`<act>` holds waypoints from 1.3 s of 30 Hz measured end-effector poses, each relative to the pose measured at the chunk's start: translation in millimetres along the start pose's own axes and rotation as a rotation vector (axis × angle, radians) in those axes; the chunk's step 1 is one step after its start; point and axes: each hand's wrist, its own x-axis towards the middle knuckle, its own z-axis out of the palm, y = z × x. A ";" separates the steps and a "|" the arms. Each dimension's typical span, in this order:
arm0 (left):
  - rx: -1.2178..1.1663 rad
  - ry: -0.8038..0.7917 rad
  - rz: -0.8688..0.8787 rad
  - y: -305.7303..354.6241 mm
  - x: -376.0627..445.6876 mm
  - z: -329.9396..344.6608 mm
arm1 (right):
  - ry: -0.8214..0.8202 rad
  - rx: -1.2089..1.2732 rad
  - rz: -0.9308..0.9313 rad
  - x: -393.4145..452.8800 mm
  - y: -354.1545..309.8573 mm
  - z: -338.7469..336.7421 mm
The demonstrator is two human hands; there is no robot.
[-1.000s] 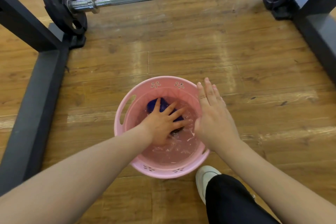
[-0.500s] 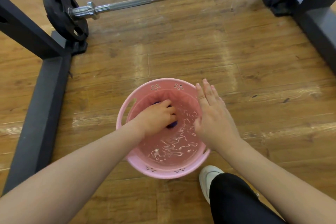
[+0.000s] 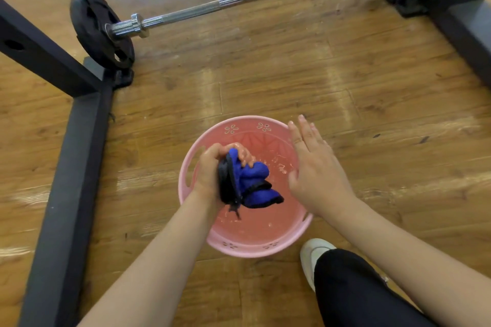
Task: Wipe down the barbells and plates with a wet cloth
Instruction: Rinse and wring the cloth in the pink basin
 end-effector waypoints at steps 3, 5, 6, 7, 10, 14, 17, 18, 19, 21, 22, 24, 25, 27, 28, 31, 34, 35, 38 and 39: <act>-0.093 0.013 -0.048 -2.0 2.5 3.5 | -0.001 0.000 0.005 -0.3 -0.6 -0.9; -0.045 0.055 -0.039 -5.9 3.7 2.5 | -0.004 0.000 0.009 -0.3 -0.8 -1.1; 0.006 0.063 -0.022 -7.4 3.7 1.1 | -0.005 -0.001 0.011 -0.2 -0.9 -1.0; 0.051 0.062 -0.012 -8.8 5.0 -1.6 | -0.004 -0.003 0.010 -0.2 -1.0 -1.0; 0.044 0.013 -0.061 -9.1 5.4 -10.0 | -0.002 -0.010 0.012 -1.1 -1.4 -0.9; -0.121 -0.011 -0.032 -4.2 3.5 -6.7 | 0.011 0.006 0.007 -1.4 -1.9 -0.5; -0.192 0.000 -0.027 -3.5 2.2 -5.6 | 0.002 0.004 0.009 -0.8 -1.1 -0.2; -0.198 0.020 -0.055 -2.4 3.4 -5.4 | 0.001 0.007 0.008 -0.7 -1.1 -0.4; -0.231 -0.028 -0.122 -2.7 6.4 -8.0 | 0.003 0.013 0.009 -0.6 -1.3 -0.8; -0.323 -0.239 -0.170 -1.1 7.9 -4.9 | 0.012 0.026 0.008 -1.0 -1.6 -0.7; -0.316 -0.228 -0.129 1.0 7.1 -10.3 | 0.015 0.030 0.010 -1.2 -1.7 -0.6; -0.328 -0.326 -0.075 -5.6 12.9 -16.8 | 0.014 0.037 0.013 -1.4 -1.6 0.0; -0.343 -0.442 -0.075 -9.5 18.3 -14.9 | 0.014 0.042 0.014 -1.7 -1.3 0.3; -0.268 -0.422 -0.077 -11.1 20.2 -14.3 | 0.015 0.052 0.013 -1.6 -1.2 0.3; -0.242 -0.371 -0.065 -11.8 18.7 -13.2 | 0.014 0.051 0.012 -1.6 -1.1 0.2; -0.249 -0.154 -0.046 -11.6 18.8 -5.2 | 0.024 0.003 0.008 -1.7 -1.0 0.3; -0.276 -0.146 -0.017 -9.9 20.9 -0.8 | 0.021 -0.059 0.015 -1.2 -1.6 -0.1; -0.289 -0.165 -0.006 -9.4 20.7 1.5 | 0.021 -0.068 0.017 -1.3 -2.1 -0.4; -0.354 -0.123 0.000 -8.4 22.4 10.6 | 0.019 -0.094 0.029 -2.1 -3.7 -0.5; -0.388 -0.133 0.008 -8.0 22.6 15.7 | 0.022 -0.107 0.032 -2.5 -4.4 0.0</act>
